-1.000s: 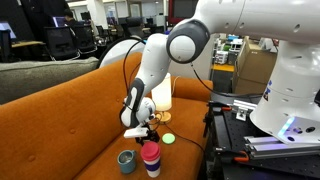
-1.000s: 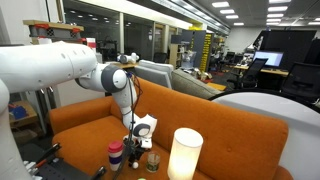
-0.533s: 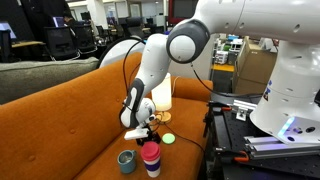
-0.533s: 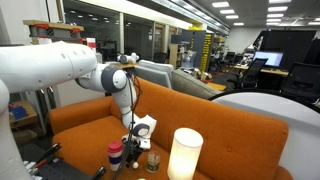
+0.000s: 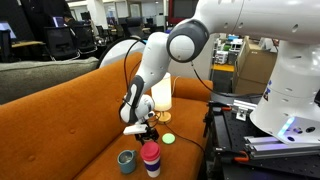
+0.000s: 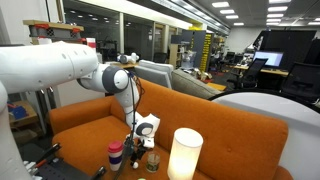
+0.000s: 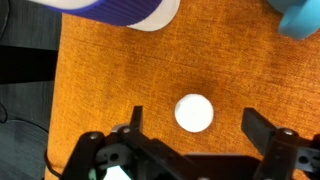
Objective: Put the white ball in the jar near the lamp
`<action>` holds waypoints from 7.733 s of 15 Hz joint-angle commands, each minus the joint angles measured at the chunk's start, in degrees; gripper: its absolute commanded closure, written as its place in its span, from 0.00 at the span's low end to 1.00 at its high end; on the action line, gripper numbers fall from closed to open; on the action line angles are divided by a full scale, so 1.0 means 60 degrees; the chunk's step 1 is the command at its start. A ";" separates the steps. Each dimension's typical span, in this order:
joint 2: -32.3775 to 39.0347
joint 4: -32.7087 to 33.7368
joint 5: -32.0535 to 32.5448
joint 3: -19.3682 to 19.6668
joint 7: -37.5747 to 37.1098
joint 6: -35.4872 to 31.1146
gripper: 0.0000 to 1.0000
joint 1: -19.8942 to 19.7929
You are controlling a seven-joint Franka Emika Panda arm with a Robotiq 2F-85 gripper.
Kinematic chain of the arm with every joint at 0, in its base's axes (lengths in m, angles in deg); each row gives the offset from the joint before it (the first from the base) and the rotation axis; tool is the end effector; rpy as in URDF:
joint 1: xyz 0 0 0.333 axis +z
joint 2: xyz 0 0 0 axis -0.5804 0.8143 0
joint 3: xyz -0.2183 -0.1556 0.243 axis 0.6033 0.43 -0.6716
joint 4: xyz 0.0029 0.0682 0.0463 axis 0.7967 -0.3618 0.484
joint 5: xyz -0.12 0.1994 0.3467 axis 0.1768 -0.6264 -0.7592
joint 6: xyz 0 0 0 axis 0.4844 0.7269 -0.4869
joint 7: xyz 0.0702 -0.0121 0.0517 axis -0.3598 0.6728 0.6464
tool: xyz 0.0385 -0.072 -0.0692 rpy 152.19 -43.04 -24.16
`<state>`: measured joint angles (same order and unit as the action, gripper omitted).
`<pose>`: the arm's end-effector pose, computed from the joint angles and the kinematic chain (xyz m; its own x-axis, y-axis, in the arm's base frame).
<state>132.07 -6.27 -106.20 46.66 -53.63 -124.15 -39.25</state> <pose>0.6179 -0.0983 -0.2003 -0.0663 -0.9804 -0.1855 -0.9404 -0.0007 0.3400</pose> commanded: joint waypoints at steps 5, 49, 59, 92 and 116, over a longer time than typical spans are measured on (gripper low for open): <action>0.0042 -0.0014 0.0304 -0.0144 -0.0099 0.0389 0.00 -0.0071; -0.0598 -0.0459 0.0429 -0.0269 0.2295 -0.0376 0.91 -0.1095; -0.2623 -0.2503 -0.0065 -0.0690 0.3882 -0.0969 0.91 -0.1116; -0.0757 -0.0064 0.0305 0.0567 0.2662 -0.1570 0.20 -0.0804; -0.2302 -0.2370 -0.0348 -0.0193 0.3192 -0.2177 0.95 -0.0980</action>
<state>119.61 -18.94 -106.89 46.06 -34.98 -136.46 -44.22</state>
